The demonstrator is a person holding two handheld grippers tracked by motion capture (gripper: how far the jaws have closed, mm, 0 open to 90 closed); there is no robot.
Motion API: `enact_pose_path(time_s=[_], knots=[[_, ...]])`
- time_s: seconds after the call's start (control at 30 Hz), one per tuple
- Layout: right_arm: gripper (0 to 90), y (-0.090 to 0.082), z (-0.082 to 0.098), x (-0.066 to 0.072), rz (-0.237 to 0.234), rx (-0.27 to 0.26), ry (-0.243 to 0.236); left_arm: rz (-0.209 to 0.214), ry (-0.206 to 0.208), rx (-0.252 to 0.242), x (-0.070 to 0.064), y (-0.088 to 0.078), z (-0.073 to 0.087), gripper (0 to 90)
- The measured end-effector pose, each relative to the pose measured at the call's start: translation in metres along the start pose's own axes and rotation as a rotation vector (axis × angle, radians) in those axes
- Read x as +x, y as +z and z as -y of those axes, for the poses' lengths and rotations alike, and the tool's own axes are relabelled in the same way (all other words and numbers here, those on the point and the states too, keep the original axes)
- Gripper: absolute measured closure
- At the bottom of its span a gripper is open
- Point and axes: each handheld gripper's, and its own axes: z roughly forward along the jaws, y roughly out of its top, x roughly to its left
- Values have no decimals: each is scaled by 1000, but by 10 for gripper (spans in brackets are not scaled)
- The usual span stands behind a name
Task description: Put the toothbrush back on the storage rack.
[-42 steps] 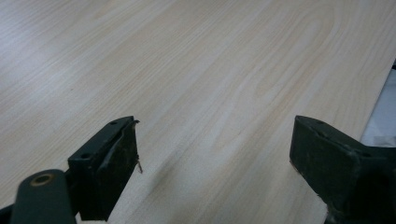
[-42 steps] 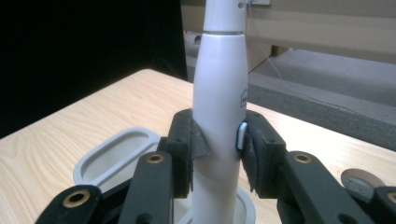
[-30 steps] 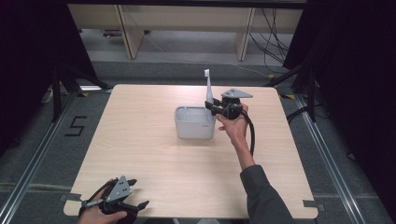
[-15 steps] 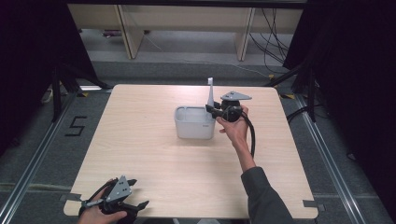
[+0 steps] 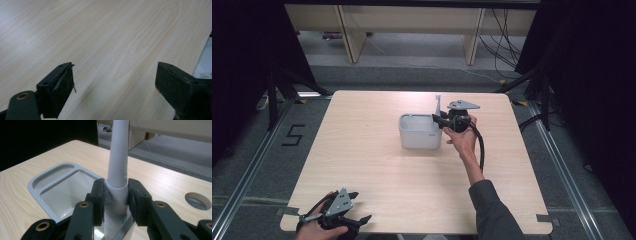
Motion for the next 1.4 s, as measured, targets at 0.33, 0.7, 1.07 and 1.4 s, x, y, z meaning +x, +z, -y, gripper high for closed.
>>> enact_pose_path(time_s=[0.33,0.7,1.07,1.4], knots=[[566,-4,-1,0,-7,-13,41,-11,-18,-3,-2,1,0,147],[337,-13,-7,9,-2,-10,35,-4,-11,-16,-2,2,1,147],[303,-31,-3,12,10,-13,38,-1,-7,-2,-1,2,0,147],[298,-39,-2,14,-4,-8,42,0,-19,-25,-3,2,0,147]])
